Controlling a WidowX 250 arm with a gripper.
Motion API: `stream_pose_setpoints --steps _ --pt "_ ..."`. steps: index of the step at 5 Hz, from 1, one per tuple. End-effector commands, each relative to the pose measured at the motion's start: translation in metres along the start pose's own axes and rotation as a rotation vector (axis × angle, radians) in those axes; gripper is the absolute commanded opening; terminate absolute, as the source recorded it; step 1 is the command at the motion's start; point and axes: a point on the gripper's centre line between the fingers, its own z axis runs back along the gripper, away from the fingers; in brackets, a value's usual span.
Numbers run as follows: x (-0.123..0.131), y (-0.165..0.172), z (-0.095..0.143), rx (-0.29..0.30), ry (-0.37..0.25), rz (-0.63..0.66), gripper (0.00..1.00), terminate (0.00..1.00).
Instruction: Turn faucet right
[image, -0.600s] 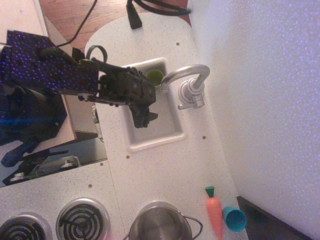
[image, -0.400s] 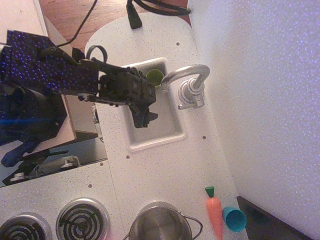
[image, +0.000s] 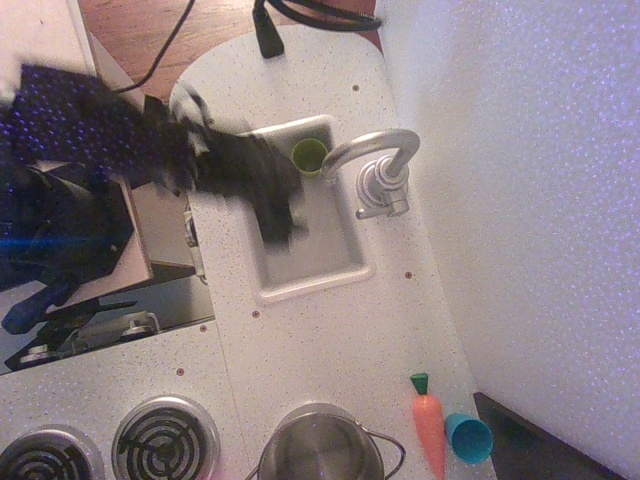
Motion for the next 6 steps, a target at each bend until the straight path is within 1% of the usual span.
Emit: stream_pose_setpoints --steps 1,2,3,4,5,6 --pt "0.007 0.015 0.006 0.011 -0.106 0.087 1.00 0.00" --pt "0.000 0.001 0.002 0.019 -0.107 0.060 1.00 0.00" --pt "0.013 -0.008 -0.005 0.168 -0.037 0.049 1.00 0.00" --pt "0.045 -0.019 -0.018 0.156 -0.077 0.008 1.00 0.00" --pt "0.062 -0.021 -0.022 0.169 -0.111 0.012 1.00 0.00" --pt "0.070 -0.019 -0.022 0.172 -0.124 -0.001 1.00 0.00"
